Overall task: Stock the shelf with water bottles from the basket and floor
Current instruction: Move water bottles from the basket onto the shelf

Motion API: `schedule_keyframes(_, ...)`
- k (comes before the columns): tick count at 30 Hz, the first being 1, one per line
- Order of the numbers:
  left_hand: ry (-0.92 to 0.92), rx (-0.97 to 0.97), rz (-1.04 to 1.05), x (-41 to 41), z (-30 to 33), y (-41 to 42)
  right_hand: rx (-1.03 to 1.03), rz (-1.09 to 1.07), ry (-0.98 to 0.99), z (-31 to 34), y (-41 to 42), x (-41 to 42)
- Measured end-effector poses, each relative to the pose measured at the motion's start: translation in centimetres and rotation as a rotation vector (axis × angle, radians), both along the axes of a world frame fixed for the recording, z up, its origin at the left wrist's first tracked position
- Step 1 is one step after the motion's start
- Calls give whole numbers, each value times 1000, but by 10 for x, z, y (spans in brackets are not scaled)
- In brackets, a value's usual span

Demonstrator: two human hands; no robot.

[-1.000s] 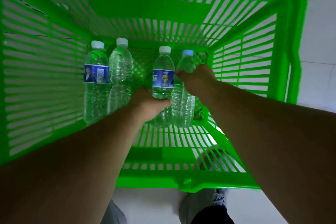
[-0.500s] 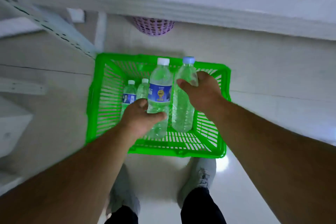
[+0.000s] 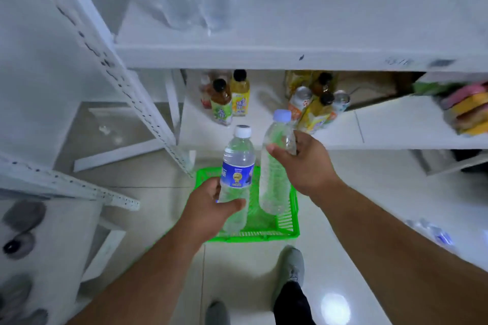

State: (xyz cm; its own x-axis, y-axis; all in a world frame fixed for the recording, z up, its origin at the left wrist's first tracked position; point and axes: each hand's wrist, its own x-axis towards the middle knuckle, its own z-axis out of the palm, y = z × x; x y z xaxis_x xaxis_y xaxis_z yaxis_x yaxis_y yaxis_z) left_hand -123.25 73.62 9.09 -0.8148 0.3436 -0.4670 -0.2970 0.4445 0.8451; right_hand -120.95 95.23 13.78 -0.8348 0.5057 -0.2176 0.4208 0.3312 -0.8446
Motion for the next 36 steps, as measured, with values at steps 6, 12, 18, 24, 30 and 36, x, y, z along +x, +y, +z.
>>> schedule_keyframes(6,136,95,-8,33,144,-15,48,-15,132,160,-29,50)
schedule_keyframes(12,221,164,-62,57,236,-30,116,-60,258,254,-47,88)
schedule_keyframes(18,339,174,-65,70,286,-23,92,-91,350,299,-38,105)
schedule_keyframes(24,359,204,-32,77,303,13,93,-83,367,318,-4,113)
schedule_keyframes(30,367,188,27,78,303,67,50,-43,380,324,49,109)
schedule_keyframes(36,355,190,81,73,309,125,27,35,405,331,111,90)
